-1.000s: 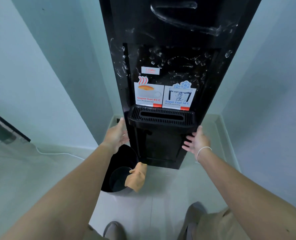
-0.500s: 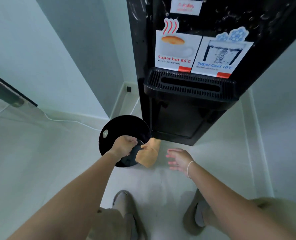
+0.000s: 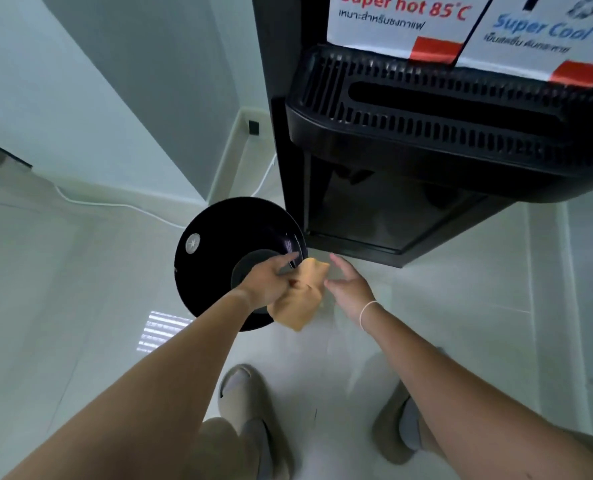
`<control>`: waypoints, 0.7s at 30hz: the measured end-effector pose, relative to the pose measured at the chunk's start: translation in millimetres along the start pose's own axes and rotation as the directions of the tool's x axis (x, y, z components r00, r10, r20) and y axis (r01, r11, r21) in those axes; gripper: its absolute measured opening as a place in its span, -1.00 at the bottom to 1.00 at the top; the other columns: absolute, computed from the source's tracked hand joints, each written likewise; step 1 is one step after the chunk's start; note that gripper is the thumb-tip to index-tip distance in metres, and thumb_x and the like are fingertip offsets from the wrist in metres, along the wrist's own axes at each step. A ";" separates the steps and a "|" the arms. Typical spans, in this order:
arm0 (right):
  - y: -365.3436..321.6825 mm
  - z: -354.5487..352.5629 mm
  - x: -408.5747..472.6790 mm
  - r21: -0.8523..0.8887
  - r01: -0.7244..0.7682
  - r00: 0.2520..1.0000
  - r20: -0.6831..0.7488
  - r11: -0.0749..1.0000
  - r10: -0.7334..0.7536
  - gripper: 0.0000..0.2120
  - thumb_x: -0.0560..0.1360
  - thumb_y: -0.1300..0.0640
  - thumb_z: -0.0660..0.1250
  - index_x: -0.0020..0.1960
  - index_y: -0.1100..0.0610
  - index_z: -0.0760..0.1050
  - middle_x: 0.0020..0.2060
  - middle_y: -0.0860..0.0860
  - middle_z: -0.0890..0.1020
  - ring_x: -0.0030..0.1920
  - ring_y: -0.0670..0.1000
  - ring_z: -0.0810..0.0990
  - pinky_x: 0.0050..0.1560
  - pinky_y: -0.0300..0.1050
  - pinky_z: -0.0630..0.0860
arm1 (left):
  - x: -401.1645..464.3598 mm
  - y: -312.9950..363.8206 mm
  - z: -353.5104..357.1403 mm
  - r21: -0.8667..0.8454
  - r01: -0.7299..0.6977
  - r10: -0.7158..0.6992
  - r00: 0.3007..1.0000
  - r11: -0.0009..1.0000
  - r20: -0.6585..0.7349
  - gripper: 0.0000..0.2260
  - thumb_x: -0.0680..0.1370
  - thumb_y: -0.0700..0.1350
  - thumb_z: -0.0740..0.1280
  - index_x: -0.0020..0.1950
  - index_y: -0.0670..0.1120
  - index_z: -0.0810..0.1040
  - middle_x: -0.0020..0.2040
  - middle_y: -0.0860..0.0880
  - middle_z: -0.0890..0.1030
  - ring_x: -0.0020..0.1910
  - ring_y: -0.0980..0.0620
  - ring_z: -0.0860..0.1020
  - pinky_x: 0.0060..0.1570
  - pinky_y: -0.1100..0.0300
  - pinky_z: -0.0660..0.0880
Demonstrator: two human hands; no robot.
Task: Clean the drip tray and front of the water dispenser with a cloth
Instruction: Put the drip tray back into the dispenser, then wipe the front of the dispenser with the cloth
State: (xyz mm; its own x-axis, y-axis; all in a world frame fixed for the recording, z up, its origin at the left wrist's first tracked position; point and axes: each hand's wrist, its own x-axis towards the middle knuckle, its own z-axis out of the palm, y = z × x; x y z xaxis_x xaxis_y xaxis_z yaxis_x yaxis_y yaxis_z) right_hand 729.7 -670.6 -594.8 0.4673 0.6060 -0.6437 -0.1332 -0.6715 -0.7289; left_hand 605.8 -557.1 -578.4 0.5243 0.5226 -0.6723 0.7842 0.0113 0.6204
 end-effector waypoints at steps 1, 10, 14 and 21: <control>0.4 0.2 5.7 -0.073 0.023 1.000 0.017 0.997 -0.021 -0.53 0.51 0.22 0.22 0.37 -0.08 0.32 0.32 0.00 0.45 0.19 -0.02 0.42 0.26 -0.12 0.36 | 4.9 -1.0 1.8 0.008 -0.011 0.011 1.000 1.000 0.022 -0.59 0.56 -0.32 0.17 0.36 0.00 0.44 0.33 -0.09 0.50 0.31 -0.07 0.45 0.39 0.04 0.31; -0.6 -9.0 3.3 -0.344 0.146 0.983 -0.055 0.927 -0.176 -0.92 0.40 0.09 0.39 -0.18 0.04 0.49 -0.18 -0.10 0.50 -0.02 0.01 0.49 -0.13 -0.21 0.32 | -2.4 5.3 -12.5 0.095 -0.096 0.107 0.987 0.991 -0.122 -0.80 0.45 -0.16 0.39 -0.33 0.07 0.51 -0.32 0.14 0.54 -0.28 0.21 0.48 -0.24 0.37 0.34; -26.6 -18.7 -24.8 -0.492 0.346 0.933 0.093 0.799 -0.347 -0.85 0.39 0.14 0.35 -0.31 0.05 0.40 0.17 -0.09 0.53 0.23 -0.03 0.36 0.09 -0.30 0.23 | -30.6 24.1 -34.4 0.078 -0.204 0.213 0.969 0.976 -0.128 -0.86 0.49 -0.22 0.32 -0.26 -0.04 0.51 -0.16 -0.02 0.60 -0.13 0.05 0.52 -0.07 0.24 0.40; -117.3 -46.0 -107.0 -0.523 0.450 0.893 0.251 0.724 -0.374 -0.84 0.34 0.05 0.34 -0.19 0.07 0.38 -0.38 -0.06 0.44 -0.15 0.02 0.37 -0.12 -0.11 0.33 | -126.2 100.3 -89.8 -0.126 -0.397 0.359 0.901 0.909 -0.244 -0.79 0.52 -0.30 0.22 -0.28 -0.06 0.41 -0.32 0.00 0.45 -0.26 0.03 0.41 -0.14 0.16 0.35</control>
State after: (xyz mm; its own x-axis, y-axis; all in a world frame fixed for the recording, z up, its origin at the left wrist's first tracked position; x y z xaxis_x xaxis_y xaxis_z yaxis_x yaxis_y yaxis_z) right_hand 735.5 -676.3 -429.7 0.2482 0.8990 -0.3609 0.5704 -0.4368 -0.6956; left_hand 588.5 -545.4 -395.0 0.6729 0.6829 -0.2843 0.4635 -0.0897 0.8815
